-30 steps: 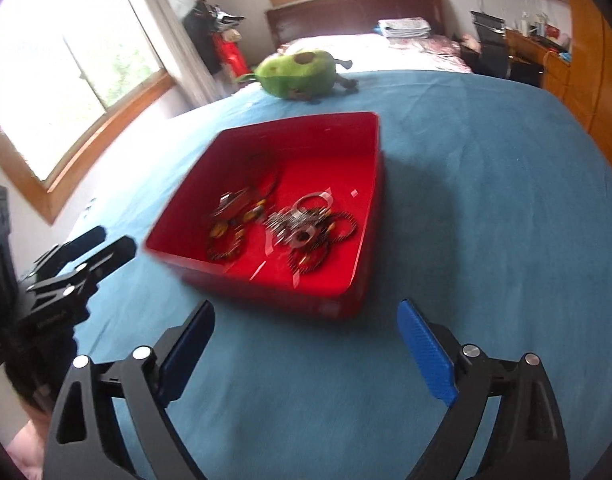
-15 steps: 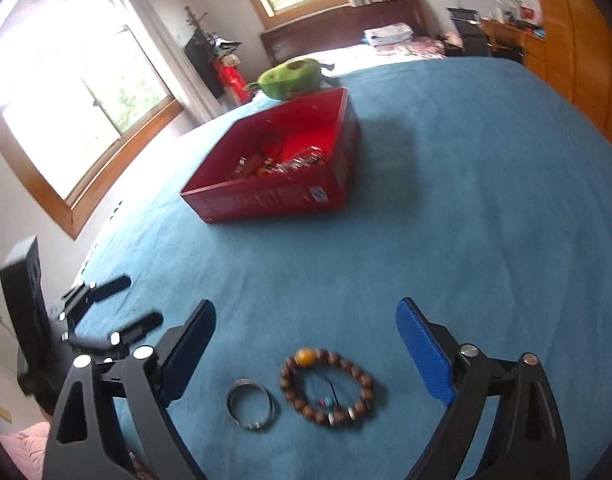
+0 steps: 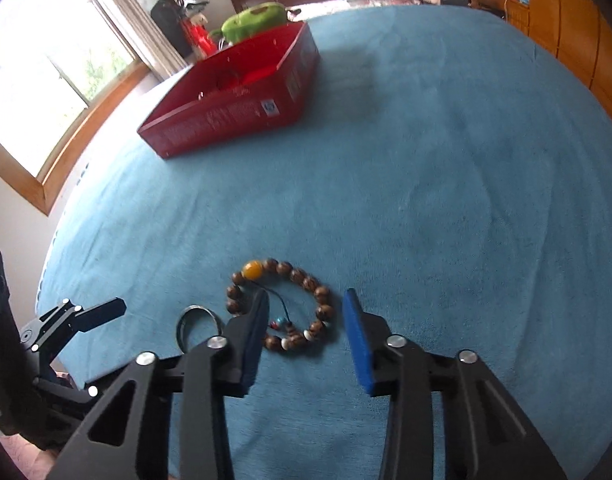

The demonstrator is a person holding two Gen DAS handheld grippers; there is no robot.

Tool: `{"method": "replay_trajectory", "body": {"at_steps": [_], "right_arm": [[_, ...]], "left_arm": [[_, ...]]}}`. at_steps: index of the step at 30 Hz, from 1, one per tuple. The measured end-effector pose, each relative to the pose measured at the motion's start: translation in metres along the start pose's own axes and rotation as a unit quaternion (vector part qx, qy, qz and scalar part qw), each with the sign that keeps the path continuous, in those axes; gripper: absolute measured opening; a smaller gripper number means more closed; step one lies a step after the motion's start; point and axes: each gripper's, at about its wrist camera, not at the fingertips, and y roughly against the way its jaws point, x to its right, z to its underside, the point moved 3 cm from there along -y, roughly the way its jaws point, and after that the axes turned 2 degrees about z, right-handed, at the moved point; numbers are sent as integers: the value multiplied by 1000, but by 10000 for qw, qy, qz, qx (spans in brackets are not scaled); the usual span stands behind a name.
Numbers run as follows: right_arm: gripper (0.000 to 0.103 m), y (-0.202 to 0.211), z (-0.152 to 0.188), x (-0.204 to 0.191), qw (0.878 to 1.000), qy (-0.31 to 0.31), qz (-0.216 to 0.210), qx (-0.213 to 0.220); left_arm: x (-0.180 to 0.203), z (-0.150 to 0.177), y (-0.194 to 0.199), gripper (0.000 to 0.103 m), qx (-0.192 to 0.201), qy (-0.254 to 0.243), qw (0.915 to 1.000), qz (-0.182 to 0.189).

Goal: Organize jewelry
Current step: 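Grasp the silver bangle with the left tool while the right tool grasps the wooden bead bracelet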

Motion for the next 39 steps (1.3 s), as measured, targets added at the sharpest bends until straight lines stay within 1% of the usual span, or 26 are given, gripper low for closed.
{"method": "replay_trajectory", "body": {"at_steps": [1,5,8,10,12,14,15,16,17,18,19,20,22,23,25,26,30,36,39], "right_arm": [[37,-4,1,1,10000,7,-3,-67],[35,-13,1,0,9997,51,22,-219],[31,-23,0,-2,9993,99,19,-351],[29,-31,0,-5,9988,169,-13,-466],[29,-33,1,-9,9987,263,31,-439],[22,-33,0,-9,9986,258,-55,-460],[16,-34,0,-8,9985,240,-95,-477],[14,-35,0,-7,9985,242,-97,-472],[13,-35,0,-6,9986,241,-112,-465],[12,-35,0,-5,9986,233,-129,-463],[11,-34,-1,-4,9986,200,-166,-458],[11,-34,0,-3,9986,174,-204,-450],[11,-33,0,-1,9986,162,-224,-449],[11,-31,1,2,9986,157,-229,-450],[11,-32,0,1,9986,152,-227,-456],[11,-32,0,1,9986,157,-224,-458],[11,-33,-1,1,9986,151,-222,-459],[11,-34,-4,0,9984,133,-318,-448],[12,-36,-5,-1,9982,194,-293,-479]], "left_arm": [[4,1,-3,67,-19,-27,10000,22],[15,1,-12,67,-91,-121,9999,84],[22,0,-20,66,-174,-208,9995,140],[24,0,-28,66,-290,-241,9991,194],[25,-1,-37,66,-407,-247,9986,235],[24,-1,-47,63,-485,-264,9982,234],[24,-1,-51,61,-556,-261,9978,245],[25,-2,-51,61,-523,-303,9979,245],[25,-2,-51,60,-515,-358,9977,255],[24,-3,-51,52,-504,-386,9977,249],[20,-5,-51,39,-480,-341,9981,205],[14,-7,-51,33,-464,-268,9984,183],[1,-10,-50,7,-490,-99,9985,227],[-6,-12,-50,2,-512,12,9983,282],[-17,-14,-50,2,-562,215,9968,534],[-22,-15,-48,2,-547,276,9967,528],[-34,-20,-40,1,-346,333,9987,188],[-61,-25,-29,1,-140,585,9982,-82],[-76,-28,-23,1,-76,777,9968,-174]]}}
